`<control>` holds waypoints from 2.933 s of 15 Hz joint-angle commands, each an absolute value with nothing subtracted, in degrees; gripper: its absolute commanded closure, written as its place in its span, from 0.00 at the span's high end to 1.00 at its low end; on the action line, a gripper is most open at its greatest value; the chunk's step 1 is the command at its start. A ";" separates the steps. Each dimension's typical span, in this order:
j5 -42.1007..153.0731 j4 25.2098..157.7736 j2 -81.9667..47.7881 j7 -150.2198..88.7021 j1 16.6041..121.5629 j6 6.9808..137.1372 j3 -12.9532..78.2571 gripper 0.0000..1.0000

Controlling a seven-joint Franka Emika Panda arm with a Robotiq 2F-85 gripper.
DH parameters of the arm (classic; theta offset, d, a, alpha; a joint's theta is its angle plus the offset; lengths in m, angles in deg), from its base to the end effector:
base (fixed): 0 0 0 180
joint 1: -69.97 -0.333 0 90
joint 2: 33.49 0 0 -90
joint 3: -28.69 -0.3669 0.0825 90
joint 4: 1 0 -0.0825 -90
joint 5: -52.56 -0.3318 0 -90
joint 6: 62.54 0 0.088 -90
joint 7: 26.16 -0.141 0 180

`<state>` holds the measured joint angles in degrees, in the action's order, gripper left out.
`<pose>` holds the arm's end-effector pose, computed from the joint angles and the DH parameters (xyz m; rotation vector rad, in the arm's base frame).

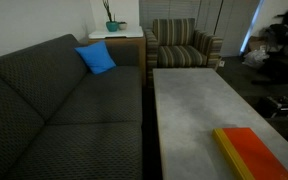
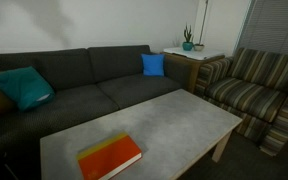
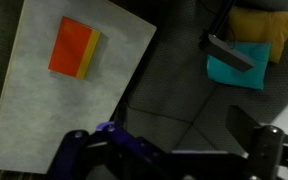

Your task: Move the book away from you

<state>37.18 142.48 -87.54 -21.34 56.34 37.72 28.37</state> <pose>0.1815 0.0794 0.5833 -2.8219 -0.4306 -0.2400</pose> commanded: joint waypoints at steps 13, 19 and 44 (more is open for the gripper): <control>38.41 144.11 -86.58 -17.27 57.53 38.99 27.18 1.00; 38.11 150.23 -83.35 -11.65 57.14 43.24 29.02 1.00; 36.61 158.17 -56.16 -6.38 58.41 68.18 30.67 1.00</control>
<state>37.22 158.32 -62.71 -5.12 56.46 58.08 31.84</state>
